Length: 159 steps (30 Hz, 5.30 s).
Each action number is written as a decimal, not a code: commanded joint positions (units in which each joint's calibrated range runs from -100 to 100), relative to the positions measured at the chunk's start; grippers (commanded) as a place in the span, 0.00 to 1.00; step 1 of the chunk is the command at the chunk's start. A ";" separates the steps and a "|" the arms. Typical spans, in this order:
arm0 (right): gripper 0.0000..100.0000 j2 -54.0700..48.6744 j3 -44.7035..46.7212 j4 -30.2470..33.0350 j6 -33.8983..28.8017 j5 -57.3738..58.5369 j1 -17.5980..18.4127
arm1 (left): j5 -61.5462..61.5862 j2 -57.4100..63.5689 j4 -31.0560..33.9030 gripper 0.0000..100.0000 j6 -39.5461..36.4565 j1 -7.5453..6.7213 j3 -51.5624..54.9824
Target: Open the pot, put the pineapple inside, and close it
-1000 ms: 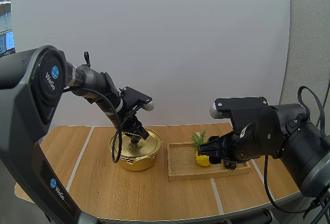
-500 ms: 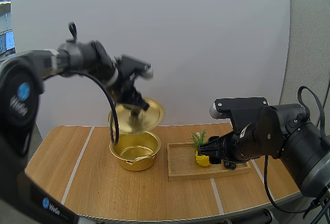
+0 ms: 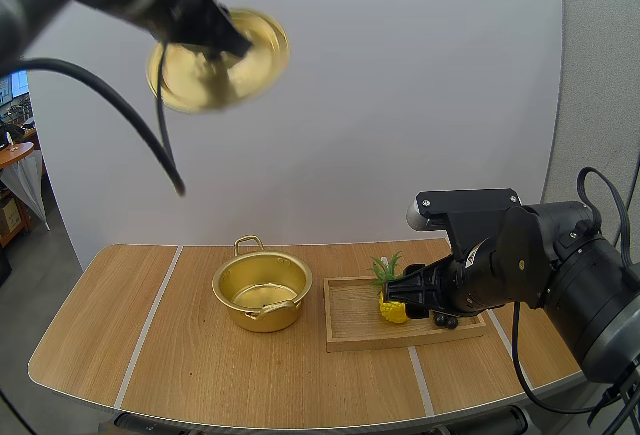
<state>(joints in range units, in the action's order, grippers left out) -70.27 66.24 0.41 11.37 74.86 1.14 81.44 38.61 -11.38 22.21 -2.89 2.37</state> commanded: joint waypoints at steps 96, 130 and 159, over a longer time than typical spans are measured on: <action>1.00 64.71 -8.16 -2.27 0.56 -56.38 -0.20 | -14.20 9.77 6.03 0.00 -6.06 -0.21 -24.29; 0.00 33.59 -12.13 -2.30 5.79 -49.96 14.80 | -14.20 9.77 6.03 0.00 -6.06 -0.21 -24.29; 0.00 66.98 -27.67 -5.21 5.37 -55.07 21.55 | -14.20 9.77 6.03 0.00 -6.06 -0.21 -24.29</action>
<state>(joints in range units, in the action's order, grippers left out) -7.67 41.58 -4.66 16.67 22.14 22.59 68.92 48.21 -5.77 16.74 -2.89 -21.55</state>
